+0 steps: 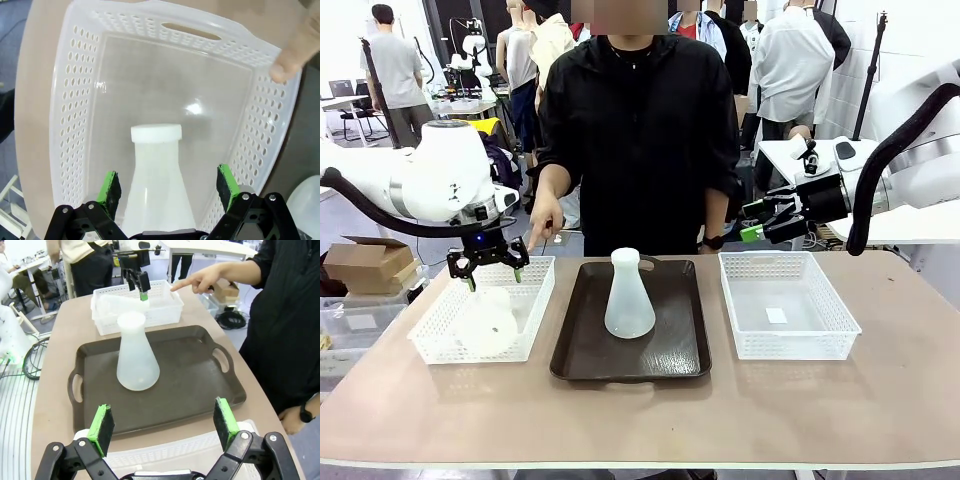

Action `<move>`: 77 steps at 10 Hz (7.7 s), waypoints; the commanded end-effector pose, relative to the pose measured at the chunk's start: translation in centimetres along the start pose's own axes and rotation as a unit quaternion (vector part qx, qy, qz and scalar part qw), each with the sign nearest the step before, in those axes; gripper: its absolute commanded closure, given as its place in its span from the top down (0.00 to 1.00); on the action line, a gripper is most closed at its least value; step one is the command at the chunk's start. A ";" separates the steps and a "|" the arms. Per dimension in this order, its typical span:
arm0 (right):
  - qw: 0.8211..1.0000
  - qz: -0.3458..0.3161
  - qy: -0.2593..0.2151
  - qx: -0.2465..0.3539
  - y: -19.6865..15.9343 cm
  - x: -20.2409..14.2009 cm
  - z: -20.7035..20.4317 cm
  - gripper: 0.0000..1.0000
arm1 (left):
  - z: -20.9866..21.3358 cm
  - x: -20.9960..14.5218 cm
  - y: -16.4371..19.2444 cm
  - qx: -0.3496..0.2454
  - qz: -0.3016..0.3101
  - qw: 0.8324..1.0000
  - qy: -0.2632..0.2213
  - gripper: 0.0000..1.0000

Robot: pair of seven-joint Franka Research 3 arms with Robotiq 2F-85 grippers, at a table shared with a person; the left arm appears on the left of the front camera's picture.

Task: Prepare the laboratory tools.
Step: Pick up the Big flask that the person points to, then place the picked Big flask upright in the Handle tray as directed by the person.

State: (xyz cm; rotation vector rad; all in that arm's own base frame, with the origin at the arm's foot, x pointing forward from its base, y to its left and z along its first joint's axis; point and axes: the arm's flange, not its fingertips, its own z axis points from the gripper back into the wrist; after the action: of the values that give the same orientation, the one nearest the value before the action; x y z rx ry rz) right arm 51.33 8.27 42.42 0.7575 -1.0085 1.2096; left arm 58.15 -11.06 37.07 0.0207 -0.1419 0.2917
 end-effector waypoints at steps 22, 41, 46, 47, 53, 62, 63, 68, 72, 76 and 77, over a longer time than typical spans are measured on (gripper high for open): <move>1.000 0.000 0.002 0.001 0.1 0.0 0.0 1.00 | -5.0 1.3 1.7 -0.013 0.005 1.000 -0.010 0.00; 1.000 0.000 0.002 0.001 0.1 0.0 0.0 1.00 | -4.7 1.6 1.9 -0.016 0.015 1.000 -0.005 0.00; 1.000 0.000 0.002 0.001 0.1 0.0 0.0 1.00 | -4.7 1.6 1.9 -0.016 0.015 1.000 -0.005 0.00; 1.000 0.000 0.002 0.001 0.1 0.0 0.0 1.00 | -4.7 1.6 1.9 -0.016 0.015 1.000 -0.005 0.00; 1.000 0.000 0.002 0.001 0.1 0.0 0.0 1.00 | -4.7 1.6 1.9 -0.016 0.015 1.000 -0.005 0.00; 1.000 0.000 0.002 0.001 0.1 0.0 0.0 1.00 | -3.5 1.4 2.1 -0.025 -0.003 0.999 -0.023 0.00; 1.000 0.000 0.002 0.001 0.1 0.0 0.0 1.00 | -2.4 1.2 2.3 -0.035 -0.010 0.999 -0.033 0.00; 1.000 0.000 0.002 0.001 0.1 0.0 0.0 1.00 | 6.7 1.5 3.7 -0.131 -0.052 0.984 -0.106 0.00; 1.000 0.000 0.002 0.001 0.1 0.0 0.0 1.00 | 12.5 1.6 6.2 -0.240 -0.086 0.957 -0.140 0.00; 1.000 0.000 0.002 0.001 0.1 0.0 0.0 1.00 | 16.9 -1.2 7.7 -0.389 -0.188 0.875 -0.218 0.00; 1.000 0.000 0.002 0.001 0.1 0.0 0.0 1.00 | 17.4 -1.9 7.9 -0.418 -0.233 0.848 -0.227 0.00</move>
State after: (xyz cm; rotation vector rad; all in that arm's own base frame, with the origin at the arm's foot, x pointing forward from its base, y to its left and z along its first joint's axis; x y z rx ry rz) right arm 51.33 8.26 42.40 0.7576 -1.0083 1.2094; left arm 53.03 -6.27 56.05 -0.6516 -0.7295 -0.1760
